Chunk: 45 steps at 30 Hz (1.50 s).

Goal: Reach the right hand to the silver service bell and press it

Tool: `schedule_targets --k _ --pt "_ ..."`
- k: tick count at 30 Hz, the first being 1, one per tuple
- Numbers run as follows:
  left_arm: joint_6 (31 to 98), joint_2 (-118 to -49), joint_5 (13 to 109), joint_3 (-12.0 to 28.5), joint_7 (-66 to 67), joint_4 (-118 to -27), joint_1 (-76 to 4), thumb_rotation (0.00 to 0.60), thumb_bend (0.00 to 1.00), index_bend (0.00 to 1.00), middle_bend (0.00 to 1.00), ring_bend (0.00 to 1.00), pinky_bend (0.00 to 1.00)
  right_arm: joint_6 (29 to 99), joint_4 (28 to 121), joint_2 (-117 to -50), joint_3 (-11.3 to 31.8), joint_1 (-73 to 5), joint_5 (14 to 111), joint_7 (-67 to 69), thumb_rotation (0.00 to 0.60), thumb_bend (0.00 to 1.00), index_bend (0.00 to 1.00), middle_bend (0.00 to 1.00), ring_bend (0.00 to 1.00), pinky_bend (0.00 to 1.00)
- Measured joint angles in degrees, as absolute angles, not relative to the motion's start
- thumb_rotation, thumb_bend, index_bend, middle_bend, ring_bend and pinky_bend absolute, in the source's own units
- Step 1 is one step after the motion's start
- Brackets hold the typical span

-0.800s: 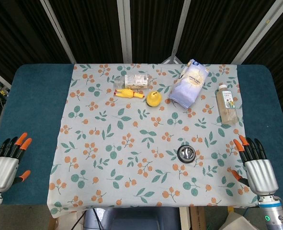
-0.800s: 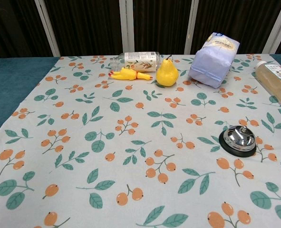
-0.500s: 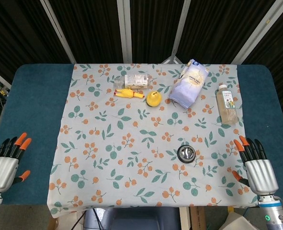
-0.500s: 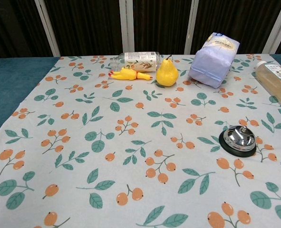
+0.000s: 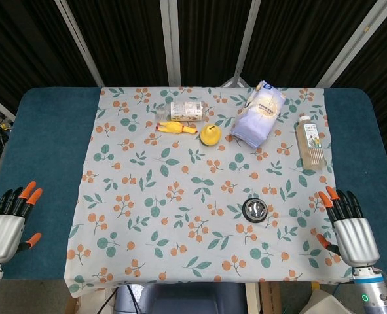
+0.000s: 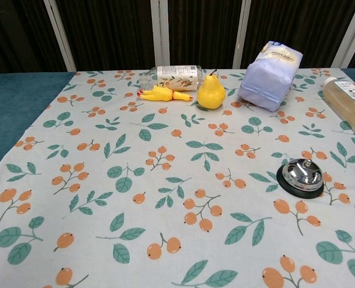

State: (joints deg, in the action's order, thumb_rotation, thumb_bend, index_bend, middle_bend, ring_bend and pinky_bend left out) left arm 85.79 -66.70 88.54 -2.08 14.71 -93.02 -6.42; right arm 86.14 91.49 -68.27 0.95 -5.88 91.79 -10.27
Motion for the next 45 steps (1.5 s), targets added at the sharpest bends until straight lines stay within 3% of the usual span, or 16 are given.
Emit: schedule_targets --k 6,12,15,21,31,45 --pt "85.71 -66.74 88.61 -1.94 15.16 -93.25 -6.31 0.6 0.05 0.0 0.0 0.0 0.0 84.63 92.12 -68.41 0.38 -6.07 91.66 -10.31 0.6 0.26 0.0 0.0 0.0 0.0" --pt "85.58 -66.61 88.62 -1.76 14.91 -93.4 -6.25 0.6 0.05 0.0 0.0 0.0 0.0 80.73 93.66 -68.93 -0.27 -7.46 91.54 -11.8 0.6 0.6 0.0 0.0 0.0 0.0" --pt "85.43 -66.56 88.69 -1.7 14.81 -93.53 -6.28 0.6 0.05 0.0 0.0 0.0 0.0 78.01 94.44 -69.47 -0.47 -8.6 91.19 -13.25 0.6 0.69 0.0 0.0 0.0 0.0" --pt "85.0 -66.41 88.72 -1.68 14.6 -93.8 -6.3 0.6 0.05 0.0 0.0 0.0 0.0 73.04 95.23 -71.77 0.09 -11.01 88.5 -18.31 0.6 0.75 0.0 0.0 0.0 0.0" --pt "84.33 -66.22 88.36 -1.43 13.87 -94.16 -6.39 0.6 0.05 0.0 0.0 0.0 0.0 68.24 94.36 -78.05 1.43 -13.7 82.94 -26.41 0.6 0.76 0.0 0.0 0.0 0.0" --pt "83.99 -66.03 88.01 -0.99 13.24 -94.54 -6.37 0.6 0.05 0.0 0.0 0.0 0.0 66.67 93.46 -82.48 1.64 -15.21 80.3 -29.4 0.6 0.76 0.0 0.0 0.0 0.0"
